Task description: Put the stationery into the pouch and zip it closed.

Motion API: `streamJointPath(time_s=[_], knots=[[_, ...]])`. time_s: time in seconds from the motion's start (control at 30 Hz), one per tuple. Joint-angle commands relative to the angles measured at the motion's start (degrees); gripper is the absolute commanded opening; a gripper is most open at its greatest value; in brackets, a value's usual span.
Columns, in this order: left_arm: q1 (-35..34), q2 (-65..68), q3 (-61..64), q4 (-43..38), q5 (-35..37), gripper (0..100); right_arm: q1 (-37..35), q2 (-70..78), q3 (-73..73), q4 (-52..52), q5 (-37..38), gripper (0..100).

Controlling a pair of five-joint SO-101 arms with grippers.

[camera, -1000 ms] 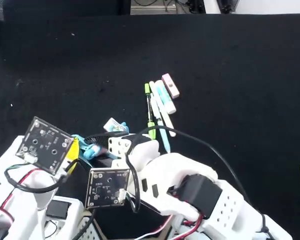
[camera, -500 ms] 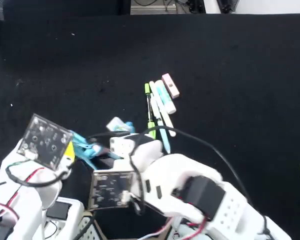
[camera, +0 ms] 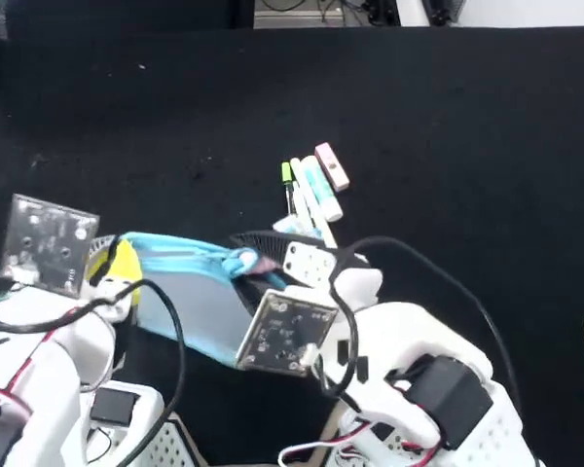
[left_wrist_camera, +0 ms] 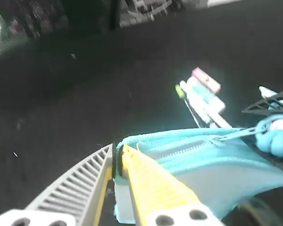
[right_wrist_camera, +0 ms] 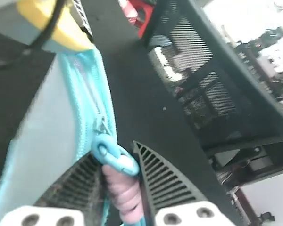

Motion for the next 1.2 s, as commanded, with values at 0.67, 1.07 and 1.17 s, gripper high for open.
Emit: streamJointPath(time_s=[0.67,1.07,1.17], knots=[[-0.22,0.44,3.65,2.73,0.26,6,-1.23,1.19,5.23,-2.20,-5.63,1.0],[-0.31,3.25,5.23,2.73,-0.26,16,-1.23,1.19,5.49,-1.85,-5.63,1.0],[-0.31,7.47,6.02,2.81,-0.26,16,-1.14,1.19,5.58,-1.67,-5.63,1.0]])
